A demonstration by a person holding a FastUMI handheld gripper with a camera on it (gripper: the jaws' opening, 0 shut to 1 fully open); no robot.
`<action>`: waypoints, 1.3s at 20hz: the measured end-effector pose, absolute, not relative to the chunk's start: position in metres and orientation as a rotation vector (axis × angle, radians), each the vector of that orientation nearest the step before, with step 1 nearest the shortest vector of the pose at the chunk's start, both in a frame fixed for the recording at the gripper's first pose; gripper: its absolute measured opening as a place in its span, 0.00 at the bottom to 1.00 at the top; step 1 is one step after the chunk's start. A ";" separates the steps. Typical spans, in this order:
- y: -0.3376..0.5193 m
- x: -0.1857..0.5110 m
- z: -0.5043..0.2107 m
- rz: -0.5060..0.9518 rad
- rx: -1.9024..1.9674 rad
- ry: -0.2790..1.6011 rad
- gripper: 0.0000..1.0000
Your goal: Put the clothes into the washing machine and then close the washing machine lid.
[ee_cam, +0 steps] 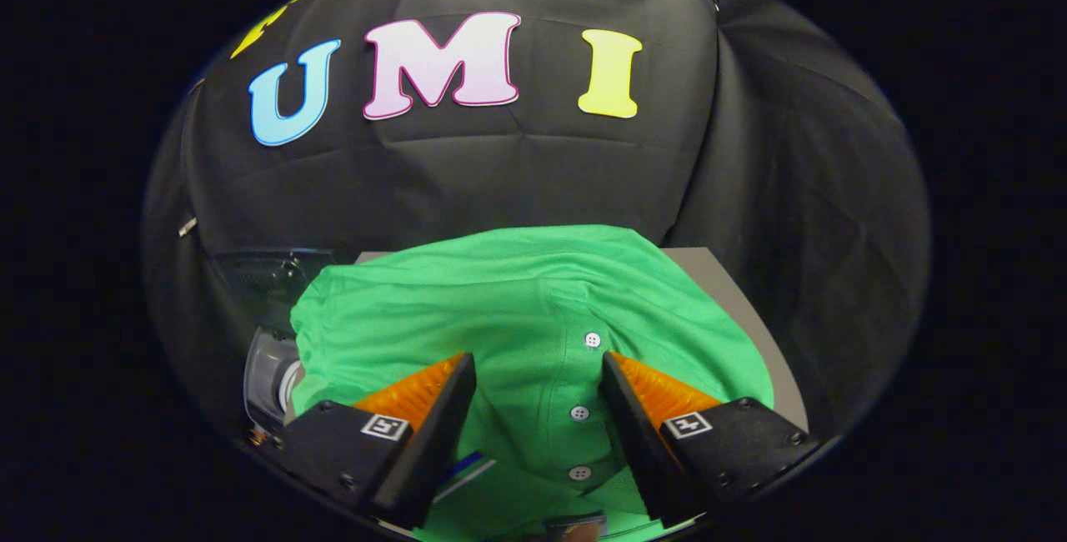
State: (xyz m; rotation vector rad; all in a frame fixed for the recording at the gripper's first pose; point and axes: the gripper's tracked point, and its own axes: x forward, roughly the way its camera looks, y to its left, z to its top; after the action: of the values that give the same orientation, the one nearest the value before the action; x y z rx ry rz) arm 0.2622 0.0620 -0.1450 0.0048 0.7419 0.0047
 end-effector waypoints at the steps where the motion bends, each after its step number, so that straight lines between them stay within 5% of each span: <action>1: 0.062 0.264 -0.148 0.011 -0.004 0.747 0.85; 2: 0.061 0.264 -0.145 0.023 0.000 0.734 0.84; 5: 0.060 0.264 -0.142 0.022 0.032 0.724 0.20; 26: 0.146 0.250 0.056 0.146 0.127 0.514 0.18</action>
State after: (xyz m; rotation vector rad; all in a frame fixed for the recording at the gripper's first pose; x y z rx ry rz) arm 0.2498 0.1455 0.0556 0.1271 0.5138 0.1462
